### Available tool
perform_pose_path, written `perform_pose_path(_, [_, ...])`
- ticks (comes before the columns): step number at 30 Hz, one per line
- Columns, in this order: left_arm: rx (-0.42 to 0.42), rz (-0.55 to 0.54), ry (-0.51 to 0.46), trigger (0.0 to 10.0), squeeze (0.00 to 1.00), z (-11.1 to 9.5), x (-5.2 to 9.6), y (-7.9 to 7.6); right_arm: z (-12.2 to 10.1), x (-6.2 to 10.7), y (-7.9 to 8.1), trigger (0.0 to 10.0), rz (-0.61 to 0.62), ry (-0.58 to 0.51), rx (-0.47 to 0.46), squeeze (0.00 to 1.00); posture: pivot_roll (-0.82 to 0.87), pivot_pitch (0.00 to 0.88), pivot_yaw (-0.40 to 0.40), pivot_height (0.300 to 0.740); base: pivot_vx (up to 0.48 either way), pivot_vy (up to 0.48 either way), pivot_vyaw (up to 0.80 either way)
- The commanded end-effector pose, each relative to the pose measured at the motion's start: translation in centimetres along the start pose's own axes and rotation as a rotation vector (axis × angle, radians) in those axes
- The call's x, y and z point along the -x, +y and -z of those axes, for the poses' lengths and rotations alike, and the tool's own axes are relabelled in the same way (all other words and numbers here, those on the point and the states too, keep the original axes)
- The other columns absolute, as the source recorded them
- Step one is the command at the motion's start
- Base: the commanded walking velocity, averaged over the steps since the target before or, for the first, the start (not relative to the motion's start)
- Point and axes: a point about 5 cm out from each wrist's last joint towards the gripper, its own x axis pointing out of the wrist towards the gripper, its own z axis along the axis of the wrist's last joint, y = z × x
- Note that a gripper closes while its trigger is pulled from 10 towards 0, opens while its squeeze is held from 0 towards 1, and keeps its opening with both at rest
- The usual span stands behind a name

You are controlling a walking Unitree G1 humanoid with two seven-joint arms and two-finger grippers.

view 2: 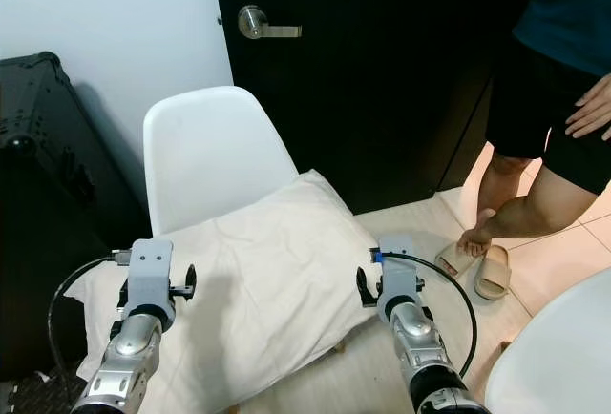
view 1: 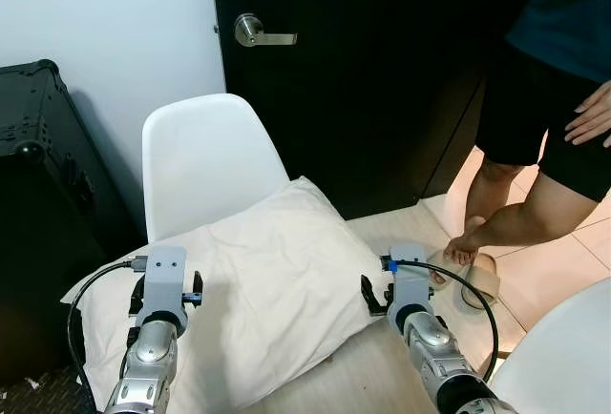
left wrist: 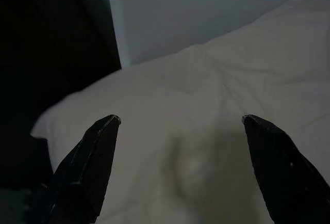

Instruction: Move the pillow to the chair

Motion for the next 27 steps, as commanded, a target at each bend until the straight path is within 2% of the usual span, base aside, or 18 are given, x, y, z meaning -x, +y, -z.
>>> perform_pose_path(1, [0.041,-0.011,0.015,10.0,0.0,0.52,0.33,0.02,0.54,0.23,0.49,10.0,-0.017,0.007,0.021,0.0,0.07,0.128,-0.045,0.74,0.0,0.0,0.0])
perform_pose_path(22, [0.025,0.0,-0.009,10.0,0.0,0.38,0.26,-0.45,0.47,0.21,0.68,10.0,-0.028,0.002,0.026,0.0,0.07,0.106,-0.052,0.74,0.0,0.0,0.0])
perform_pose_path(27, [0.015,0.007,-0.011,10.0,0.0,0.39,0.34,-0.51,0.43,0.17,0.8,10.0,-0.029,0.003,0.029,0.0,0.07,0.103,-0.053,0.74,0.0,-0.48,0.0])
